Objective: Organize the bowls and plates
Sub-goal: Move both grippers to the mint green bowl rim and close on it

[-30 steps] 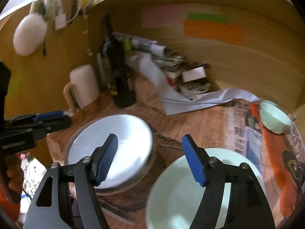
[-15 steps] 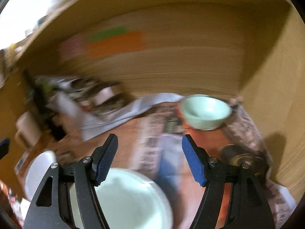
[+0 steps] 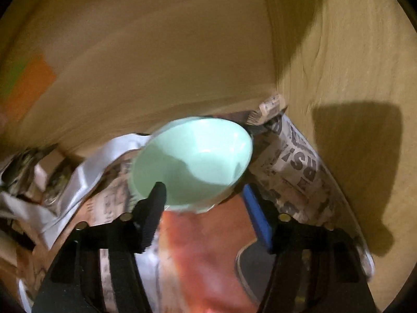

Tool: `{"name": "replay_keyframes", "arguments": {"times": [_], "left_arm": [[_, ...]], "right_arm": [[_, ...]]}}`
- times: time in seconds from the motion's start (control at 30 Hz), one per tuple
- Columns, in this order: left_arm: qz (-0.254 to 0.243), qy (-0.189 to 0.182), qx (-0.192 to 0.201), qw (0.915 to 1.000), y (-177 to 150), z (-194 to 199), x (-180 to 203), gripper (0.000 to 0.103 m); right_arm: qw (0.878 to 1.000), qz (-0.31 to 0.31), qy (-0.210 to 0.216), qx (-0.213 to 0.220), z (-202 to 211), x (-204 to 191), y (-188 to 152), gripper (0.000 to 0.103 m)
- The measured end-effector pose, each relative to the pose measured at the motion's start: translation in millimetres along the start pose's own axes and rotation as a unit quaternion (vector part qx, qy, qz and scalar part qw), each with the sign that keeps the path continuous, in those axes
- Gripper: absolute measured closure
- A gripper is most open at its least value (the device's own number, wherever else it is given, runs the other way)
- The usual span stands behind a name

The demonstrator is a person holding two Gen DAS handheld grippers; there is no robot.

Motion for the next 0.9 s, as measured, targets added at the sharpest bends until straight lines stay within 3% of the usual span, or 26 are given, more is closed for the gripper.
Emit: {"name": "replay_keyframes", "arguments": {"times": [0.2, 0.27, 0.37, 0.67, 0.9], "left_arm": [[-0.021, 0.004, -0.008, 0.9997, 4.0, -13.7, 11.3, 0.029], [-0.026, 0.002, -0.013, 0.9996, 6.3, -18.7, 14.5, 0.029], [-0.033, -0.006, -0.026, 0.9991, 10.7, -29.3, 20.9, 0.029], [-0.037, -0.018, -0.074, 0.9964, 27.6, -67.0, 39.9, 0.029], [-0.027, -0.013, -0.116, 0.9928, 38.2, -103.4, 51.8, 0.029]], "right_arm": [[1.000, -0.017, -0.014, -0.020, -25.5, 15.6, 5.6, 0.063], [0.999, -0.023, -0.017, -0.024, -27.2, 20.8, 5.3, 0.073], [0.999, -0.032, -0.005, -0.031, -23.2, 25.5, 1.6, 0.080], [0.996, 0.020, 0.051, -0.067, 6.8, 1.3, -37.3, 0.081], [0.985, 0.066, 0.121, -0.103, 29.8, -32.2, -70.0, 0.081]]}}
Point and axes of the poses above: each gripper's, at about its wrist camera, not at the fingertips, and z roughly against the way its jaws point, x to its right, y to its top, the point moved 3 cm from there along -z, roughly the way its jaws point, and after that the axes turned 9 degrees about y, right-handed, at the moved point
